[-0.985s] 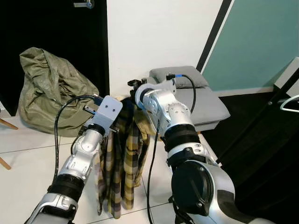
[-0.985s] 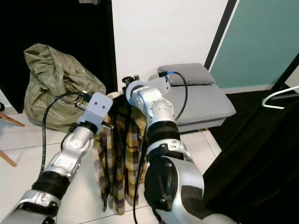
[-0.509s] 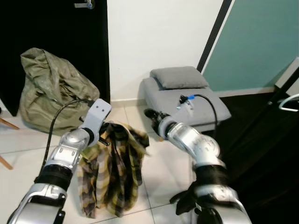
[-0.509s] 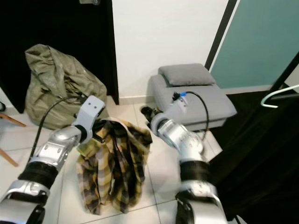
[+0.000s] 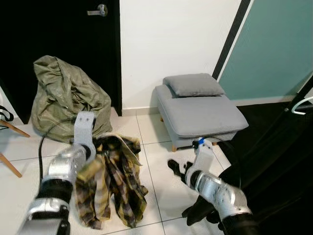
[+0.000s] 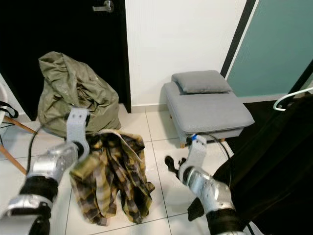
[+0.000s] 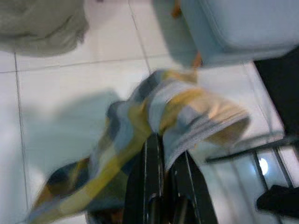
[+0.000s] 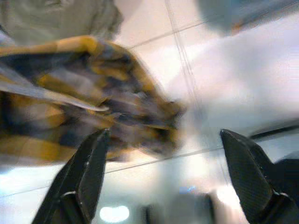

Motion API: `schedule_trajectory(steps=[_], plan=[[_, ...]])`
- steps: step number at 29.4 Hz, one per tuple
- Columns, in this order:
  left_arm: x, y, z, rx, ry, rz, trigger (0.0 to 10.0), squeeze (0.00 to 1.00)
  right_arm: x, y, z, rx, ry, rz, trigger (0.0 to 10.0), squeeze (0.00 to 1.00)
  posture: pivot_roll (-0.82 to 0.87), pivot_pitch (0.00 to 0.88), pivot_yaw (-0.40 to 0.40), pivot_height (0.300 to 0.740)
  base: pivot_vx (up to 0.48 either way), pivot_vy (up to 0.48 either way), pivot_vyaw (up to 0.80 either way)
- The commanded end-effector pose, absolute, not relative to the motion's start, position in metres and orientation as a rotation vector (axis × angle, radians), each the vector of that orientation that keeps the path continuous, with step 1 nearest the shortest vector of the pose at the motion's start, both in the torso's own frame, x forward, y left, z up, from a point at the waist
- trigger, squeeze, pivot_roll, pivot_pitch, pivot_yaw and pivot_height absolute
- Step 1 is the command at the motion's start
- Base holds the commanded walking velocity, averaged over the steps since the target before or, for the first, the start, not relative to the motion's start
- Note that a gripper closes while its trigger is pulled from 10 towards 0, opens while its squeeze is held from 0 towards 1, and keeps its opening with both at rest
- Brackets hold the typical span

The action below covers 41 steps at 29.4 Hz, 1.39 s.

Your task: Hang hanger

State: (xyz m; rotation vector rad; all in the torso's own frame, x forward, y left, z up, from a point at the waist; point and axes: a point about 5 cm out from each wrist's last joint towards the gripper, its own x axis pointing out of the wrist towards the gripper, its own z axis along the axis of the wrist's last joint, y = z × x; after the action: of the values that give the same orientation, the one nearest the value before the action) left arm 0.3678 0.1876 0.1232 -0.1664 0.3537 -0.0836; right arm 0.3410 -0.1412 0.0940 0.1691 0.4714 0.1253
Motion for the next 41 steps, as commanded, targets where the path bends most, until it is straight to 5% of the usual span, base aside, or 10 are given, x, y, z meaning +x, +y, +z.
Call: schedule_trajectory(steps=[1, 5, 14, 19, 23, 36, 41], plan=[[0.361, 0.184, 0.107, -0.202, 0.390, -0.068, 10.0, 0.00, 0.334, -0.146, 0.077, 0.089, 0.500, 0.110, 10.0, 0.00, 0.02, 0.188, -0.020, 0.740, 0.000, 0.000, 0.00], [0.352, 0.178, 0.092, -0.253, 0.397, -0.112, 10.0, 0.00, 0.332, -0.149, 0.070, 0.024, 0.491, 0.110, 10.0, 0.00, 0.02, 0.189, -0.019, 0.740, 0.000, 0.000, 0.00], [0.329, 0.187, 0.053, -0.046, 0.474, -0.007, 10.0, 0.00, 0.321, -0.160, 0.045, -0.058, 0.622, 0.078, 10.0, 0.00, 0.01, 0.214, -0.039, 0.740, 0.000, 0.000, 0.00], [0.311, 0.174, 0.025, 0.055, 0.688, -0.056, 10.0, 0.00, 0.312, -0.155, 0.024, -0.046, 0.736, 0.149, 10.0, 0.00, 0.01, 0.242, -0.038, 0.740, 0.000, 0.000, 0.00], [0.307, 0.155, 0.022, 0.021, 0.695, -0.167, 10.0, 0.00, 0.311, -0.156, 0.021, -0.043, 0.742, 0.161, 10.0, 0.00, 0.01, 0.266, -0.034, 0.740, 0.000, 0.000, 0.00], [0.291, 0.153, 0.001, 0.111, 0.857, -0.205, 10.0, 0.00, 0.302, -0.154, 0.009, -0.033, 0.841, 0.185, 10.0, 0.00, 0.00, 0.282, -0.044, 0.740, 0.000, 0.000, 0.00], [0.292, 0.152, 0.004, 0.121, 0.853, -0.207, 10.0, 0.00, 0.298, -0.156, 0.005, 0.095, 0.901, 0.166, 10.0, 0.00, 0.01, 0.286, -0.047, 0.740, 0.000, 0.000, 0.00]])
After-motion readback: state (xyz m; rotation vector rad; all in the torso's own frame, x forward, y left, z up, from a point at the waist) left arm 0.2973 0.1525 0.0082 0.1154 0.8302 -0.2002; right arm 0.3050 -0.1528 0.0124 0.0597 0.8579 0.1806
